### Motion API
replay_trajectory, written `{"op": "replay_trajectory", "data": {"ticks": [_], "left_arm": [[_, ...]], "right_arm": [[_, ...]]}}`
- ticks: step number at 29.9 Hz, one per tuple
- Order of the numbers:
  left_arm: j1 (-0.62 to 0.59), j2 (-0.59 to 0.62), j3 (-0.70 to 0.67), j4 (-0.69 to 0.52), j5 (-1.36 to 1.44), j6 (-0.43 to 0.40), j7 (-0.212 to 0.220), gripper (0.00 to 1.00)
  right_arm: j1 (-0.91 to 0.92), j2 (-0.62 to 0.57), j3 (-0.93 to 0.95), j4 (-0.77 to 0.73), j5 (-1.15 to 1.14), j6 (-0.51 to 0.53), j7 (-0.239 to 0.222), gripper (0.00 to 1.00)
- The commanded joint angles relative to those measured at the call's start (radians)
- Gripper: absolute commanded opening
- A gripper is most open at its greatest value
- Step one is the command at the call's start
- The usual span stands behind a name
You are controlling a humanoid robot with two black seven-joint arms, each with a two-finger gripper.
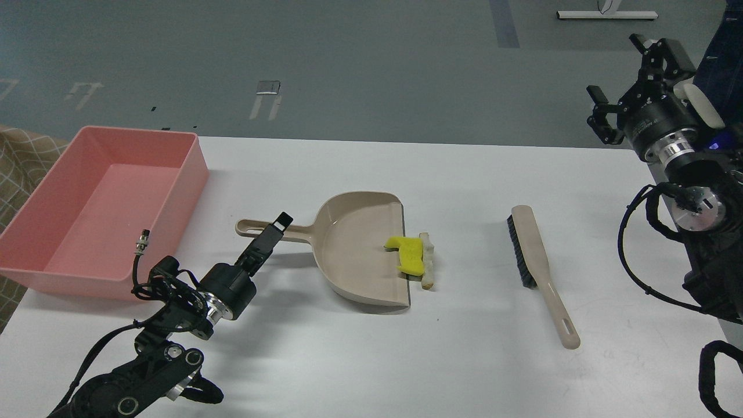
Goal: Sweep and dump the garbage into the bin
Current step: 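Lower the left gripper to the beige dustpan handle and grasp it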
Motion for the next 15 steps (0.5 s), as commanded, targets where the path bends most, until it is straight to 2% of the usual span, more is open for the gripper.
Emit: {"op": "replay_trajectory", "data": {"ticks": [1,2,3,4,5,8,9,10,12,15], "left_arm": [[-0.008,-0.004,-0.001,0.015,-0.013,0.005,0.014,0.93],[-0.009,-0.006,-0.001,0.015,-0.014,0.009,0.017,0.91],[-0.011,-0.006,-0.001,0.015,-0.016,0.023,0.022,0.81],[-0.012,-0.004,0.001,0.015,-0.022,0.035,0.025,0.64],[-0.012,-0.004,0.001,0.015,-0.025,0.038,0.028,0.57],[-0.014,-0.004,0.002,0.015,-0.027,0.042,0.039,0.47],[-0.014,-0.004,0.002,0.015,-0.027,0.045,0.039,0.39],[-0.014,-0.004,0.002,0.015,-0.025,0.046,0.042,0.22],[-0.015,-0.004,0.004,0.015,-0.022,0.051,0.048,0.0],[-0.023,-0.003,0.005,0.015,-0.022,0.058,0.066,0.0]], "right_arm": [[-0.002,-0.002,0.0,0.001,0.0,0.0,0.0,1.0],[-0.002,-0.002,0.0,0.001,0.0,0.0,0.0,1.0],[-0.002,-0.002,0.0,0.003,0.0,-0.002,0.0,1.0],[-0.002,-0.002,0.0,0.001,0.0,-0.002,-0.002,1.0],[-0.002,-0.002,0.0,0.001,0.0,-0.003,-0.002,1.0],[-0.002,-0.002,0.0,0.003,0.0,-0.005,-0.002,1.0],[-0.002,-0.002,0.0,0.003,0.0,-0.005,0.0,1.0],[-0.002,-0.002,0.0,0.003,0.0,-0.005,0.0,1.0],[-0.002,-0.002,0.0,0.003,0.0,-0.005,-0.002,1.0],[-0.002,-0.004,0.0,0.004,0.0,-0.005,-0.002,1.0]]}}
